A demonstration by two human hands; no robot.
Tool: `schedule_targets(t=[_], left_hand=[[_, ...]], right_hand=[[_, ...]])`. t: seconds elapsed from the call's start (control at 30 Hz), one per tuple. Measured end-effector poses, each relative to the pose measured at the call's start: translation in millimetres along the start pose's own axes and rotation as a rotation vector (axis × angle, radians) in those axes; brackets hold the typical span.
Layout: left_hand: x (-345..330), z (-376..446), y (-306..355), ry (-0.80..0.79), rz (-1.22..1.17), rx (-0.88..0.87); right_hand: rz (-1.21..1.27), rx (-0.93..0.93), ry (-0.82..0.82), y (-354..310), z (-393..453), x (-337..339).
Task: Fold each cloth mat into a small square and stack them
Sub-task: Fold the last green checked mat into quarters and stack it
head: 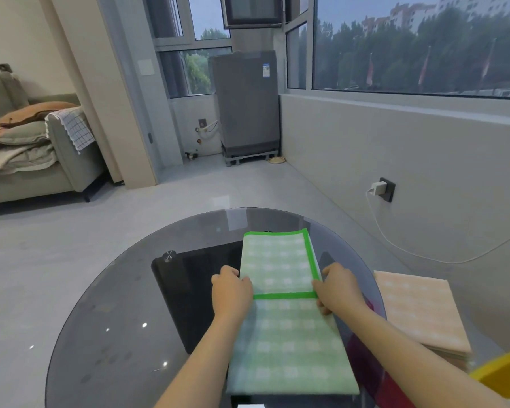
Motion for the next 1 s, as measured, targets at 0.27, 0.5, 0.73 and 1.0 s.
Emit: schedule_targets(t=[0.27,0.5,0.73,1.0], left_hand=[[-4,19,0,0.052,0.042,0.091],[-6,10,-10,0.090,-0.248,-0.008],[5,-5,-13,-0.034,-0.519,-0.106],[19,-11,-18,-0.207,-0.733,-0.043]], right_hand=[[0.108,-0.046,0.018,1,14,1],[0.451,-0.020,0.011,7,12,4],[0.698,0.036,-0.125,10,6,13],[0.797,0.046,-0.318,14,6,20]])
Point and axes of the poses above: each hand's wrist, its own z-axis towards the middle knuckle, its own x-axis out of the back of the hand, y = z × x, the point moved 3 cm from there along z, towards the middle knuckle, and after that the axes turned 13 degrees about -y, right-handed, at the moved point
